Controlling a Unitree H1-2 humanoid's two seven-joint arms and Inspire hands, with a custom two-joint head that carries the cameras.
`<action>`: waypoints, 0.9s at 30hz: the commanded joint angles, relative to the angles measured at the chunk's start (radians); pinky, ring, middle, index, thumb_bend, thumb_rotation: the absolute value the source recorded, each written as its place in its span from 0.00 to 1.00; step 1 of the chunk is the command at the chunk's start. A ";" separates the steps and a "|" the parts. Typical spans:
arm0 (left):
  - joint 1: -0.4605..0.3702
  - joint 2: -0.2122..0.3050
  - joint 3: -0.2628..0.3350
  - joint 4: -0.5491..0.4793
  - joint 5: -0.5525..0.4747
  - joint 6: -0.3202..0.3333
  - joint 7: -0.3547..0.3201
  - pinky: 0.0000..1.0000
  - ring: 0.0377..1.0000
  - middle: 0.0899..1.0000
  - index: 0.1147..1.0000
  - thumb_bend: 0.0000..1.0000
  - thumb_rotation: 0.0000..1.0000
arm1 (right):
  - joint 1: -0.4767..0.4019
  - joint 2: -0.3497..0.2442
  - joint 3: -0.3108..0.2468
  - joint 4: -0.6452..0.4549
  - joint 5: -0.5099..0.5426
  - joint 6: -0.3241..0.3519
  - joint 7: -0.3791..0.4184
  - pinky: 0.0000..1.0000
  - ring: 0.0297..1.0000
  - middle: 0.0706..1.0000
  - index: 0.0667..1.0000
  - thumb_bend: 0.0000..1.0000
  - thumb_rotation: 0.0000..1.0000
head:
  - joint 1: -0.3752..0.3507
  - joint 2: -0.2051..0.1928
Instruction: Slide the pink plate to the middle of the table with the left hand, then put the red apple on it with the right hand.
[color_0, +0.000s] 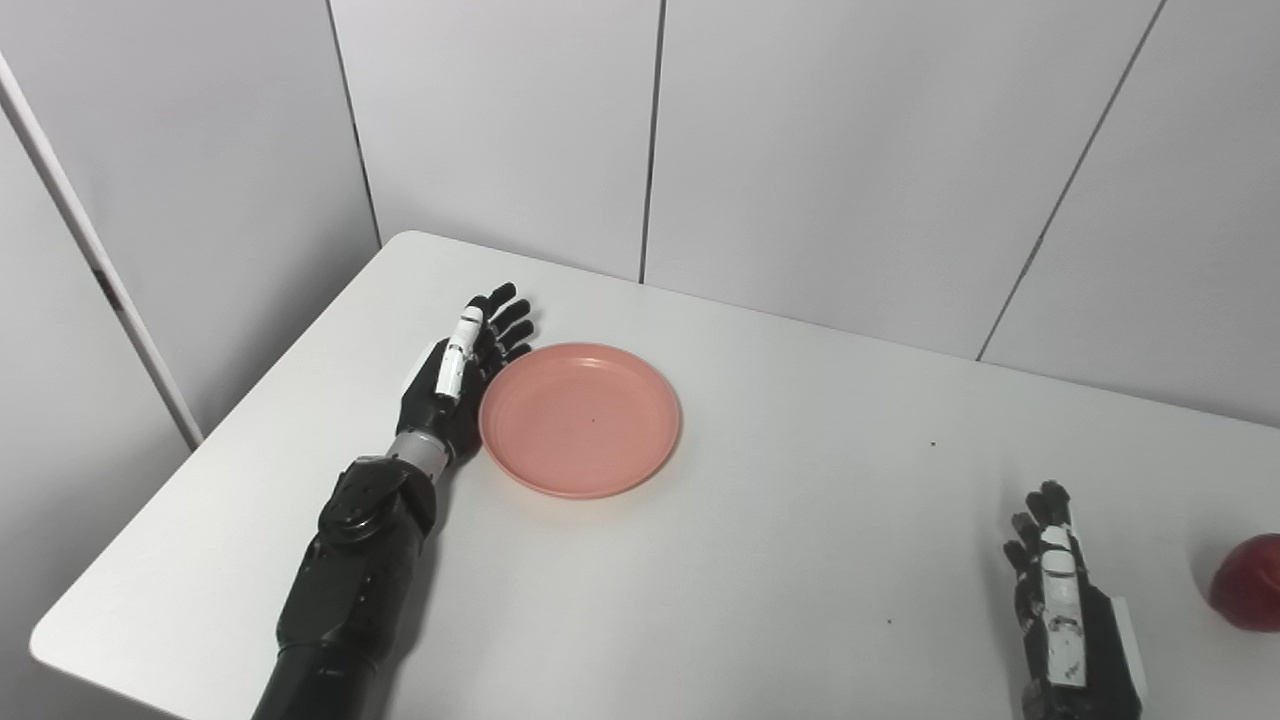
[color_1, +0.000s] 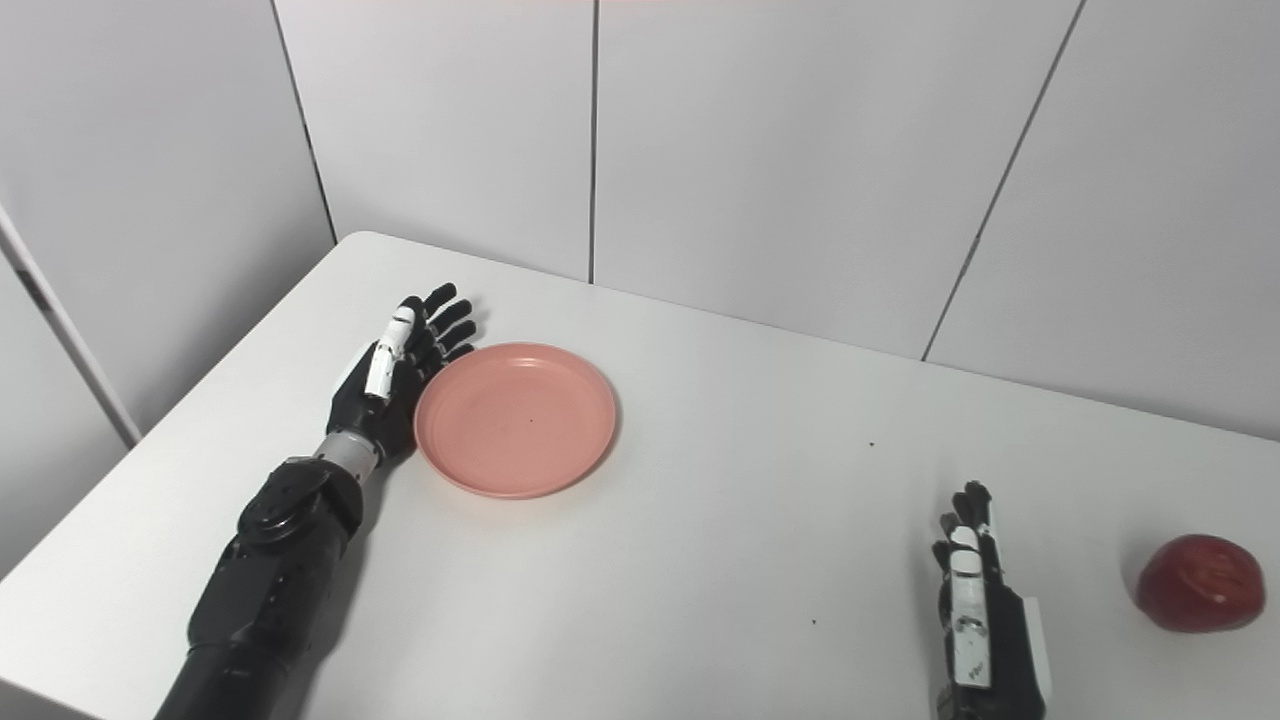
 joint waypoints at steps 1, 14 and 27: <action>0.003 -0.017 -0.012 0.025 0.007 0.024 0.006 0.94 0.93 0.92 0.89 0.32 1.00 | -0.027 0.000 -0.001 -0.031 0.001 -0.005 0.006 1.00 1.00 1.00 1.00 0.20 1.00 | -0.003 0.001; 0.013 -0.037 -0.043 0.023 0.022 0.017 -0.001 0.94 0.93 0.92 0.89 0.33 1.00 | -0.026 0.010 0.001 -0.040 -0.006 -0.003 -0.002 1.00 1.00 1.00 1.00 0.19 1.00 | -0.012 0.012; 0.026 -0.064 -0.076 -0.001 0.008 0.043 -0.013 0.94 0.93 0.92 0.89 0.34 1.00 | -0.026 0.025 -0.002 -0.047 -0.016 0.001 -0.010 1.00 1.00 1.00 1.00 0.18 1.00 | -0.022 0.021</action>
